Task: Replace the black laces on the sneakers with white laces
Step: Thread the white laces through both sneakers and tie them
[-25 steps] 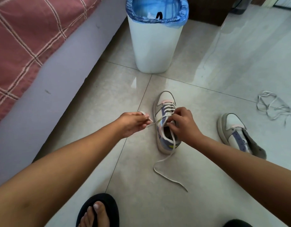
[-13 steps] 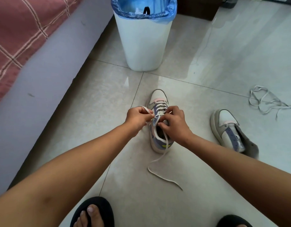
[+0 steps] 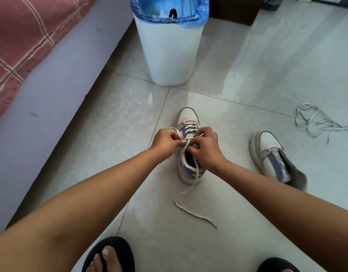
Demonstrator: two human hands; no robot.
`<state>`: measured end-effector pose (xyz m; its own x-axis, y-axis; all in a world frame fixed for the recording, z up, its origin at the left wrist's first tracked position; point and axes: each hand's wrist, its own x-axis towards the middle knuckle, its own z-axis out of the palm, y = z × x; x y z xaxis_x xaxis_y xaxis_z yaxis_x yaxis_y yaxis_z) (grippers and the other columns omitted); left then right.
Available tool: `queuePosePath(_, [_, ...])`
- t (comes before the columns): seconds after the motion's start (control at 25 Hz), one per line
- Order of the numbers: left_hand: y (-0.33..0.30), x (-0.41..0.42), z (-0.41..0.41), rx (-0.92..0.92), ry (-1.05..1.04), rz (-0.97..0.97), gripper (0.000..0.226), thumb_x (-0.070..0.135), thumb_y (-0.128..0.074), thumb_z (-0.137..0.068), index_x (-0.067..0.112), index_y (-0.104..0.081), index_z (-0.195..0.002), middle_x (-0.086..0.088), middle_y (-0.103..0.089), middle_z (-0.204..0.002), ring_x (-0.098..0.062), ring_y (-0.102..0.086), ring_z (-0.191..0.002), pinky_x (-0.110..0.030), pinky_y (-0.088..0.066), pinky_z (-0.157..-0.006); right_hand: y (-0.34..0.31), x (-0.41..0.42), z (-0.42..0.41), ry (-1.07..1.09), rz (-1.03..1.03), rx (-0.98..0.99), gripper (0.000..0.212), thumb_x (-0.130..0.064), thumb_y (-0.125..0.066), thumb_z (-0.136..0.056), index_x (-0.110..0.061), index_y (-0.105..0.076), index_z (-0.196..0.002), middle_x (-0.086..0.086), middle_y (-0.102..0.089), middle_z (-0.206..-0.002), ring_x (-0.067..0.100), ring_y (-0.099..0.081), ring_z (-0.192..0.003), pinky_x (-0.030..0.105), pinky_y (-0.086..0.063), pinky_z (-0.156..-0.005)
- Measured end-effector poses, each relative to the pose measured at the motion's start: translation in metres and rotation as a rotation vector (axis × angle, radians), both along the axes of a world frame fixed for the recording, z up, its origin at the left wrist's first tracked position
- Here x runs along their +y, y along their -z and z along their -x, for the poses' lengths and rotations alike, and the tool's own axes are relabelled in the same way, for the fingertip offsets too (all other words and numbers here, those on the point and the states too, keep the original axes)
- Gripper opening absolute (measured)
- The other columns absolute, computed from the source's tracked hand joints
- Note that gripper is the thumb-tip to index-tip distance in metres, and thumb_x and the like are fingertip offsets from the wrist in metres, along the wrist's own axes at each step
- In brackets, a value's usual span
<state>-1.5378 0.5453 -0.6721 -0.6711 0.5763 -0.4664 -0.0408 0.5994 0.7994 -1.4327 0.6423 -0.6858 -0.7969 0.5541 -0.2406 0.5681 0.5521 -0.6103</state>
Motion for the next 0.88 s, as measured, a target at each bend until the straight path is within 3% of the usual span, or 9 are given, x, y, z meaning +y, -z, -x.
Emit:
queuePosePath(0.12, [0.005, -0.006, -0.011, 0.075, 0.036, 0.030, 0.014, 0.013, -0.062, -0.089, 0.001, -0.067, -0.094, -0.011, -0.065, -0.095, -0.023, -0.062, -0.088, -0.031, -0.049, -0.077, 0.002, -0.002, 0.003, 0.013, -0.043, 0.018, 0.012, -0.016, -0.065, -0.085, -0.008, -0.073, -0.089, 0.006, -0.044, -0.120, 0.026, -0.035, -0.114, 0.035, -0.037, -0.096])
queuePosePath(0.24, [0.013, -0.014, -0.028, 0.213, 0.220, 0.179, 0.032, 0.024, -0.059, -0.090, 0.011, -0.056, -0.118, -0.009, -0.048, -0.116, -0.024, -0.055, -0.101, -0.030, -0.044, -0.089, -0.001, -0.001, 0.003, -0.071, -0.084, 0.016, 0.010, -0.011, -0.062, -0.084, -0.006, -0.069, -0.088, 0.009, -0.047, -0.118, 0.030, -0.040, -0.109, 0.035, -0.040, -0.089])
queuePosePath(0.32, [0.020, -0.013, -0.039, 0.150, 0.101, 0.219, 0.039, 0.026, -0.059, -0.090, 0.012, -0.050, -0.125, -0.012, -0.046, -0.121, -0.026, -0.054, -0.106, -0.032, -0.043, -0.091, -0.008, 0.003, 0.001, -0.171, -0.169, -0.016, 0.011, -0.014, -0.061, -0.086, -0.006, -0.067, -0.090, 0.012, -0.048, -0.116, 0.033, -0.044, -0.104, 0.037, -0.043, -0.085])
queuePosePath(0.44, [0.025, -0.004, -0.050, -0.057, -0.216, 0.125, 0.034, 0.025, -0.061, -0.089, 0.013, -0.046, -0.116, -0.015, -0.053, -0.120, -0.027, -0.057, -0.103, -0.037, -0.049, -0.090, -0.024, 0.013, -0.020, -0.361, -0.289, -0.015, 0.012, -0.018, -0.058, -0.088, -0.008, -0.065, -0.087, 0.014, -0.052, -0.103, 0.035, -0.048, -0.091, 0.045, -0.047, -0.077])
queuePosePath(0.56, [0.026, -0.003, -0.052, -0.074, -0.277, 0.083, 0.028, 0.022, -0.061, -0.088, 0.015, -0.044, -0.110, -0.011, -0.055, -0.118, -0.024, -0.059, -0.098, -0.041, -0.052, -0.087, -0.042, 0.019, -0.069, -0.743, -0.411, 0.079, 0.010, -0.022, -0.054, -0.079, -0.018, -0.059, -0.072, 0.006, -0.056, -0.073, 0.029, -0.054, -0.063, 0.035, -0.047, -0.048])
queuePosePath(0.64, [0.024, -0.004, -0.051, -0.079, -0.282, 0.076, 0.027, 0.023, -0.062, -0.089, 0.016, -0.044, -0.107, -0.010, -0.055, -0.113, -0.023, -0.060, -0.094, -0.040, -0.054, -0.083, -0.049, 0.017, -0.107, -1.061, -0.388, -0.189, 0.006, -0.018, -0.054, -0.082, -0.021, -0.059, -0.082, 0.004, -0.060, -0.077, 0.028, -0.059, -0.069, 0.030, -0.042, -0.053])
queuePosePath(0.76, [0.024, -0.004, -0.048, -0.100, -0.302, 0.082, 0.030, 0.024, -0.067, -0.086, 0.017, -0.043, -0.103, -0.005, -0.055, -0.099, -0.024, -0.061, -0.092, -0.043, -0.055, -0.082, -0.045, 0.010, -0.155, -1.330, -0.228, -0.857, 0.023, -0.011, -0.042, -0.093, -0.014, -0.058, -0.111, 0.013, -0.058, -0.114, 0.034, -0.051, -0.109, 0.038, -0.035, -0.078])
queuePosePath(0.8, [0.024, -0.005, -0.047, -0.100, -0.302, 0.084, 0.031, 0.024, -0.069, -0.084, 0.017, -0.044, -0.101, -0.003, -0.054, -0.095, -0.025, -0.061, -0.092, -0.044, -0.055, -0.082, -0.042, 0.008, -0.160, -1.345, -0.242, -0.966, 0.025, -0.010, -0.042, -0.094, -0.013, -0.057, -0.114, 0.014, -0.056, -0.118, 0.035, -0.048, -0.114, 0.038, -0.033, -0.079])
queuePosePath(0.88, [0.023, -0.006, -0.043, -0.092, -0.267, 0.101, 0.032, 0.024, -0.071, -0.082, 0.017, -0.046, -0.099, -0.001, -0.052, -0.092, -0.025, -0.061, -0.092, -0.044, -0.054, -0.083, -0.037, 0.007, -0.153, -1.252, -0.273, -0.981, 0.027, -0.018, -0.043, -0.096, -0.014, -0.053, -0.121, 0.013, -0.052, -0.125, 0.034, -0.046, -0.119, 0.039, -0.036, -0.085])
